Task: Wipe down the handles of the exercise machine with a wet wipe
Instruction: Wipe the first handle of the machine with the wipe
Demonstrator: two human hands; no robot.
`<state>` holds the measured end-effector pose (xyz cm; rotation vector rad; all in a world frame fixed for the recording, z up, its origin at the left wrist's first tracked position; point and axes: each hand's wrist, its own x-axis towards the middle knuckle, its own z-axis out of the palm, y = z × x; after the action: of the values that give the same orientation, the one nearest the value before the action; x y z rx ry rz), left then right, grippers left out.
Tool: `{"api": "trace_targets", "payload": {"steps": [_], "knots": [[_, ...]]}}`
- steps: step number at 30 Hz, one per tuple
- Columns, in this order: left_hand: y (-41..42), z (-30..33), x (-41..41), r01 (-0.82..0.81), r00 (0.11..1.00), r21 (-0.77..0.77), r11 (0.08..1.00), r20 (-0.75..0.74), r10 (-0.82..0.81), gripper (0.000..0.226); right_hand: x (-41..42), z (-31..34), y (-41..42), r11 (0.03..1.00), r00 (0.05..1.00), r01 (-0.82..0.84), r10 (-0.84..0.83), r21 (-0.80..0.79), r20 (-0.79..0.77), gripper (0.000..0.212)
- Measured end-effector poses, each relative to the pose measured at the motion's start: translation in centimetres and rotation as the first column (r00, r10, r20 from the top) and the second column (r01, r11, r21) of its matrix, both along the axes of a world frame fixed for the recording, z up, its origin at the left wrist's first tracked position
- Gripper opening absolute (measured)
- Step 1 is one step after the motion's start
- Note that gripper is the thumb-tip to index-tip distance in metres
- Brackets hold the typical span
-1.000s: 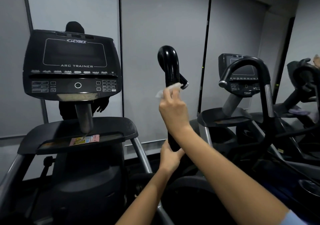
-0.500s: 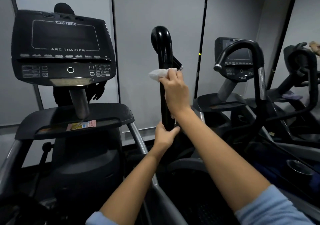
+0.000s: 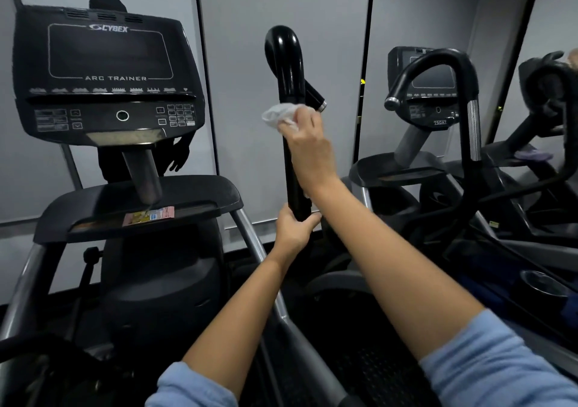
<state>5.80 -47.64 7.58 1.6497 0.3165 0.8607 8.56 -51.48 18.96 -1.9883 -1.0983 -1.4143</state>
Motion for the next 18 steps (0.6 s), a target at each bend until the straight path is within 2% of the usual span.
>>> {"api": "trace_targets", "payload": {"steps": [1,3,5,7,10,13,16,18], "knots": [[-0.4,0.2,0.0,0.021,0.999,-0.011,1.000,0.030,-0.021,0.006,-0.3,-2.1,-0.4,1.000,0.999,0.013,-0.013,-0.002,0.048,0.037],[-0.8,0.4,0.1,-0.042,0.998,0.028,0.999,0.054,0.040,0.025,-0.8,-7.0,-1.5,0.996,0.993,0.036,-0.028,-0.078,0.112,0.038],[-1.1,0.5,-0.1,-0.078,0.996,0.022,0.997,0.041,0.077,0.032,-1.0,-9.8,-2.6,0.989,0.998,-0.022,0.031,-0.149,0.058,0.030],[-0.7,0.3,-0.1,-0.082,0.996,0.087,0.993,0.030,0.080,0.031,-0.8,-8.4,-2.4,0.994,0.999,-0.045,0.048,-0.103,0.026,0.032],[-0.3,0.1,-0.1,-0.065,0.998,0.067,0.996,0.021,0.064,0.008,0.0,-2.8,-0.7,0.996,0.996,-0.086,0.086,0.009,-0.037,0.032],[-0.3,0.0,-0.3,-0.018,1.000,0.073,0.997,0.005,0.018,0.022,0.0,-0.2,-0.1,0.985,0.978,-0.160,0.167,0.072,-0.123,0.030],[-0.1,-0.1,-0.5,-0.041,0.999,0.181,0.983,0.040,0.034,0.019,-0.3,-5.1,-1.6,0.957,0.944,-0.266,0.283,0.118,-0.169,0.027],[-0.3,0.0,-0.5,-0.051,0.998,0.167,0.985,0.032,0.046,0.013,-0.9,-9.9,-3.3,0.918,0.867,-0.370,0.397,0.146,-0.300,0.025]]}}
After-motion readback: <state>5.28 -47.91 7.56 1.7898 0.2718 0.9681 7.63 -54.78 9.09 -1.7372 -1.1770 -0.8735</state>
